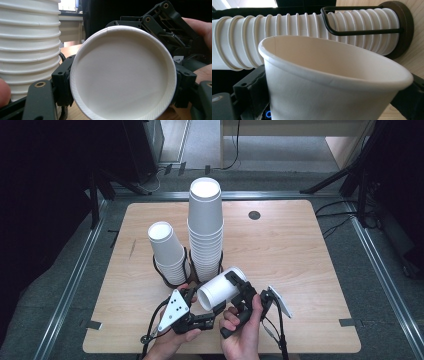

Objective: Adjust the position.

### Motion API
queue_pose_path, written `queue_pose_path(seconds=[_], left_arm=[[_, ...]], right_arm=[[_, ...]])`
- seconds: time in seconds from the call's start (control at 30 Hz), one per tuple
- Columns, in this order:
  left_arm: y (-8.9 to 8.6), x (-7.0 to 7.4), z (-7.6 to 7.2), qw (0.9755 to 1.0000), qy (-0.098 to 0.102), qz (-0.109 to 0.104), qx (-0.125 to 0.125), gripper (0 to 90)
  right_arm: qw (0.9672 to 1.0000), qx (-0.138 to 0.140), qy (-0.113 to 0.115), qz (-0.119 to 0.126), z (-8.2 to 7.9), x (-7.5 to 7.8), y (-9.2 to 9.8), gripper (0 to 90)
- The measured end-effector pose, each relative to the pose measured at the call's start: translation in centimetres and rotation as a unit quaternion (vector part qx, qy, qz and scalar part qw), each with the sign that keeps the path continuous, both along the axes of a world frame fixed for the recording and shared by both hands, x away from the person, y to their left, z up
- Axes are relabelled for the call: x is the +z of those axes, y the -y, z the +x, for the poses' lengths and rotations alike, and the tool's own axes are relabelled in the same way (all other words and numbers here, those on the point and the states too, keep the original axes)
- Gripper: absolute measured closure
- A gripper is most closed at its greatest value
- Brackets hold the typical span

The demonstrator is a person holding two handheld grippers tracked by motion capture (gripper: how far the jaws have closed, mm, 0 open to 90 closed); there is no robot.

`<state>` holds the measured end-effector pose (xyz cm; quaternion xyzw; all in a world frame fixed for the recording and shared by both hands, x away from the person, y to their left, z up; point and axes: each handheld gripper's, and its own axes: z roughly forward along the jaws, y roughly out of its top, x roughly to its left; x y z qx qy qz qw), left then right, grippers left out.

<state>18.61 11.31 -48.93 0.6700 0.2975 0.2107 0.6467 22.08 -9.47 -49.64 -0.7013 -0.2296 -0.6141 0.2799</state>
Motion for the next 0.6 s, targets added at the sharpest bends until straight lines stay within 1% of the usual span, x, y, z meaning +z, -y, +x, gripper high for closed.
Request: queue_pose_path(seconds=[0.07, 0.1, 0.13, 0.2, 0.27, 0.33, 0.37, 0.4, 0.47, 0.5, 0.53, 0.57, 0.6], left_arm=[[0.0, -0.1, 0.0, 1.0, -0.009, 0.002, -0.002, 23.2], [-0.1, -0.1, -0.1, 0.9999, -0.008, 0.006, -0.007, 22.8], [-0.1, 0.0, -0.1, 0.9998, -0.007, 0.015, -0.01, 21.7], [-0.1, 0.2, -0.2, 0.9996, -0.005, 0.026, -0.01, 21.3], [-0.1, 0.3, -0.2, 0.9996, -0.012, 0.024, -0.011, 20.4], [-0.2, 0.5, -0.1, 0.9993, -0.027, 0.015, -0.023, 13.1], [-0.2, 0.6, 0.0, 0.9989, -0.033, 0.015, -0.028, 12.0], [-0.3, 0.7, -0.1, 0.9988, -0.035, 0.016, -0.031, 9.4], [-0.4, 0.8, 0.0, 0.9985, -0.041, 0.011, -0.035, 8.2], [-0.4, 0.8, 0.0, 0.9983, -0.044, 0.01, -0.036, 7.7], [-0.5, 0.8, 0.1, 0.9982, -0.047, 0.01, -0.036, 5.5], [-0.6, 0.9, 0.1, 0.9979, -0.052, 0.007, -0.039, 1.6], [-0.7, 0.9, 0.2, 0.9978, -0.053, 0.006, -0.04, 1.6]], right_arm=[[0.9999, -0.002, 0.004, -0.011, -0.2, 0.0, 0.0, 7.3], [0.9998, -0.005, 0.012, -0.018, -0.2, -0.1, 0.0, 8.3], [0.9993, -0.008, 0.024, -0.028, -0.4, -0.1, 0.1, 10.5], [0.9991, -0.008, 0.028, -0.03, -0.5, -0.1, 0.1, 11.2], [0.9984, -0.011, 0.042, -0.036, -0.6, 0.0, 0.1, 12.4], [0.9979, -0.016, 0.051, -0.038, -0.7, 0.1, 0.1, 12.9], [0.9973, -0.016, 0.055, -0.045, -0.8, 0.2, 0.1, 13.1], [0.9963, -0.02, 0.06, -0.058, -0.9, 0.3, 0.1, 13.3], [0.9948, -0.023, 0.073, -0.068, -0.9, 0.5, 0.0, 13.4], [0.993, -0.028, 0.081, -0.081, -1.0, 0.6, 0.1, 13.5], [0.9914, -0.033, 0.093, -0.087, -1.0, 0.7, 0.1, 13.5], [0.9867, -0.041, 0.117, -0.105, -1.1, 1.0, 0.1, 13.5], [0.9867, -0.041, 0.117, -0.105, -1.1, 1.0, 0.1, 13.5]])
